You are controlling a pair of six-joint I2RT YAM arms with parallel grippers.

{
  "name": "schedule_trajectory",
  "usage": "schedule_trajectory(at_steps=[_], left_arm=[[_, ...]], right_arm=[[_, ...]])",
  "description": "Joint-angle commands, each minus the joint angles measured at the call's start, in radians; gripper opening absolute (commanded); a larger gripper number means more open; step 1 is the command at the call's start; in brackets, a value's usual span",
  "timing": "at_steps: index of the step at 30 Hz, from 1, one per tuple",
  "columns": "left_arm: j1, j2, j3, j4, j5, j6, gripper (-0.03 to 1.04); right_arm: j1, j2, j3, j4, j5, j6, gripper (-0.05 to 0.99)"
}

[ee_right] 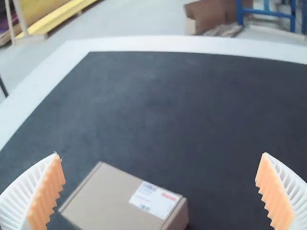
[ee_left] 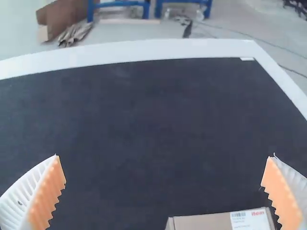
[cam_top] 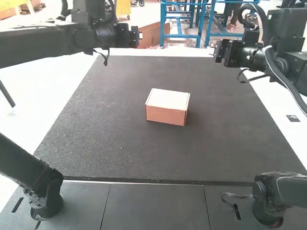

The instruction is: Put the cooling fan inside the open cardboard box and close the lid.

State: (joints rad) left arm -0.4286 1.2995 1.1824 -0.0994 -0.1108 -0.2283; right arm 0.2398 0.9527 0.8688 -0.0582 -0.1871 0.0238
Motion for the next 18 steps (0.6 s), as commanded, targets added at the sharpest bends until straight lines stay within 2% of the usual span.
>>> schedule_trajectory(at_steps=[1,3,7,11,15,16,18], left_arm=[[0.040,-0.131,-0.125,0.083,0.016,0.030,0.97],[0.071,-0.193,-0.214,0.139,0.043,0.032,0.97],[0.148,-0.305,-0.362,0.199,0.095,0.032,0.97],[0.225,-0.385,-0.504,0.280,0.100,0.033,0.97],[0.284,-0.454,-0.642,0.414,0.102,0.099,0.97],[0.286,-0.465,-0.670,0.434,0.102,0.124,0.97],[0.280,-0.476,-0.711,0.468,0.102,0.138,0.97]], right_arm=[[-0.030,-0.068,-0.047,0.018,0.032,-0.018,0.91],[-0.039,-0.100,-0.079,0.018,0.044,-0.018,0.91],[-0.042,-0.157,-0.136,0.021,0.083,-0.027,0.91],[-0.042,-0.206,-0.205,0.046,0.113,-0.042,0.91],[-0.042,-0.259,-0.264,0.067,0.130,-0.055,0.91],[-0.042,-0.272,-0.280,0.072,0.133,-0.067,0.91],[-0.042,-0.295,-0.315,0.093,0.155,-0.071,0.91]])
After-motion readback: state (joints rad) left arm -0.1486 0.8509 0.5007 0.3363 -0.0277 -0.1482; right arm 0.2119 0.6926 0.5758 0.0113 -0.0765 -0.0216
